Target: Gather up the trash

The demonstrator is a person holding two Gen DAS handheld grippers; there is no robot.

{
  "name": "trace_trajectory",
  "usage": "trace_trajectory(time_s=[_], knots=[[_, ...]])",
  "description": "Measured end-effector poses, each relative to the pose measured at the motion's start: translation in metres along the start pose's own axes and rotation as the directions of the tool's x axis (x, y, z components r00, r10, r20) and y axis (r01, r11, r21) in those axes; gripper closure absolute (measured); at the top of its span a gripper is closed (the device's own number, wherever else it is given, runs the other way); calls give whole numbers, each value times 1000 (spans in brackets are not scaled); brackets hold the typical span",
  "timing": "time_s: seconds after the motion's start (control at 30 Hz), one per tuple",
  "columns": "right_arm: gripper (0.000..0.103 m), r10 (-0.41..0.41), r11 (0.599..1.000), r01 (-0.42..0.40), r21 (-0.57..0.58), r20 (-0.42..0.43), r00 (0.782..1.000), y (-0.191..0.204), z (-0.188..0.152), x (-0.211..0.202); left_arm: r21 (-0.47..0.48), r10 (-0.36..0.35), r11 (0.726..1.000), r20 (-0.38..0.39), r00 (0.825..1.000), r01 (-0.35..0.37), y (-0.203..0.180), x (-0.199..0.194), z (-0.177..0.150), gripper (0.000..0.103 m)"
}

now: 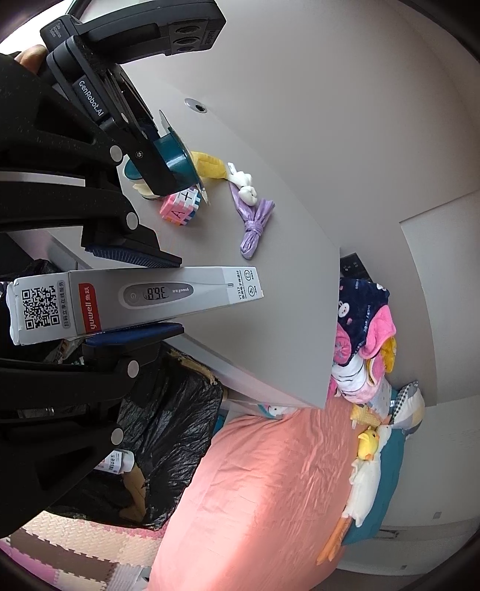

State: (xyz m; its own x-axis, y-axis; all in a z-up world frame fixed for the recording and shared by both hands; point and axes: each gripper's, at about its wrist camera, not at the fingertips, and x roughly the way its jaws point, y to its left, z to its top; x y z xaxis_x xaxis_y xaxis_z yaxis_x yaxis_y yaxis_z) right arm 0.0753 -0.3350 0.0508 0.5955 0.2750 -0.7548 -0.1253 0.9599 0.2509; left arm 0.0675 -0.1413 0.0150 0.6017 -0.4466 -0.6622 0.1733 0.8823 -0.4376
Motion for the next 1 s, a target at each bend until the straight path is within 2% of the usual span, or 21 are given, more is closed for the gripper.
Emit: trace_trajectory(time_s=[1.0], knots=[[71, -81, 989, 74, 124, 48, 996, -98, -20, -46, 149, -73, 985, -121, 990, 91, -104, 50, -30, 54]])
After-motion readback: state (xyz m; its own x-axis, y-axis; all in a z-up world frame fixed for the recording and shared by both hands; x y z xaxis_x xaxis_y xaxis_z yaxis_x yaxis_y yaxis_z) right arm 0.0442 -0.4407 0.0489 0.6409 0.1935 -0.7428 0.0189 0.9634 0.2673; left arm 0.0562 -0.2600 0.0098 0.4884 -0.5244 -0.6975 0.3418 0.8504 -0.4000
